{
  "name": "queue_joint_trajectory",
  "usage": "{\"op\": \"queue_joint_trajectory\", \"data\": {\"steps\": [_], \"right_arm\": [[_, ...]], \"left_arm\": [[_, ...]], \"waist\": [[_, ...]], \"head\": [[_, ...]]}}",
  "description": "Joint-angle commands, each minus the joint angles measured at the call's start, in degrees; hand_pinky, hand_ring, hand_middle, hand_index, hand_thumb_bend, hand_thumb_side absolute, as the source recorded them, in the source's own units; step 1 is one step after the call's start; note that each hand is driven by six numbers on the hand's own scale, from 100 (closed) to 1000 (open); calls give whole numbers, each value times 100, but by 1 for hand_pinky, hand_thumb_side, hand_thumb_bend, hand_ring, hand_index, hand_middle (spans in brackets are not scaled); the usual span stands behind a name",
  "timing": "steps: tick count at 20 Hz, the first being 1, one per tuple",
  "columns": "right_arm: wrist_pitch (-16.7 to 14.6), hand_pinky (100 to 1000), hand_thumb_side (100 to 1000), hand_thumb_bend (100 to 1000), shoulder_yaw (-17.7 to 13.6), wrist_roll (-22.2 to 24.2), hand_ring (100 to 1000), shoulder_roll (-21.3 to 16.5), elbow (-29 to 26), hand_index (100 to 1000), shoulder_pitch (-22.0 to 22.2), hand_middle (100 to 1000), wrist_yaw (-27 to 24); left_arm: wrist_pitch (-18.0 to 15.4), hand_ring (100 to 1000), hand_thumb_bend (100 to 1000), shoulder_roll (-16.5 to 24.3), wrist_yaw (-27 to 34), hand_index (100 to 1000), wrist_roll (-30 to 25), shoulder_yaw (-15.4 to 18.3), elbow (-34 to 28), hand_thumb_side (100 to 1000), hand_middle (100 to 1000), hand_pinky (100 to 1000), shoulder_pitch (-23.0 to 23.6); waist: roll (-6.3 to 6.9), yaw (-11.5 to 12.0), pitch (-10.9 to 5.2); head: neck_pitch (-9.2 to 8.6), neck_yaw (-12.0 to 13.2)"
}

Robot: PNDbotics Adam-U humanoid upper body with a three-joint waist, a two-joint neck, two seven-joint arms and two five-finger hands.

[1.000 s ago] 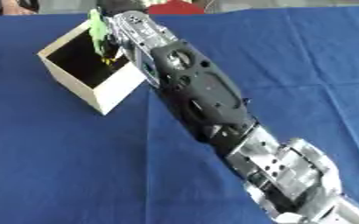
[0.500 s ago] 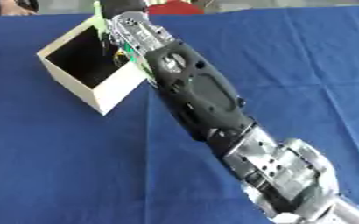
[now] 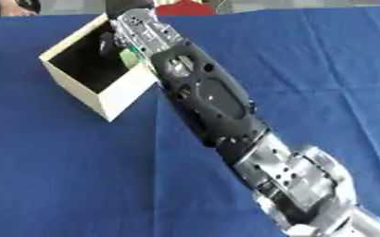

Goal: Pick up objects on the table and place them in the box.

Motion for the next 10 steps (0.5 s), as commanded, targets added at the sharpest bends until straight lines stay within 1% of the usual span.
{"op": "queue_joint_trajectory", "data": {"steps": [1,5,6,7,10], "right_arm": [[-1,886,601,100,-38,10,948,-20,-212,958,-189,859,-82],[40,884,574,100,-15,13,942,-59,-317,953,-217,851,-205],[47,884,586,100,-6,17,941,-79,-361,953,-225,850,-239],[43,884,559,100,5,27,940,-109,-430,954,-237,849,-288],[-3,883,517,100,88,130,938,-268,-702,946,-281,849,-455]], "left_arm": [[4,582,303,43,21,828,-25,11,-104,635,647,467,-64],[4,582,303,45,15,828,-35,6,-104,635,647,467,-67],[5,582,303,47,13,828,-40,5,-104,635,647,467,-65],[12,582,304,50,11,828,-43,7,-104,635,648,467,-62],[25,583,304,60,-1,827,-51,9,-104,638,648,468,-57]], "waist": [[22,-4,-142],[19,-19,-164],[19,-22,-172],[18,-26,-182],[7,-45,-212]], "head": [[-22,22],[-10,46],[-6,53],[-3,58],[13,77]]}}
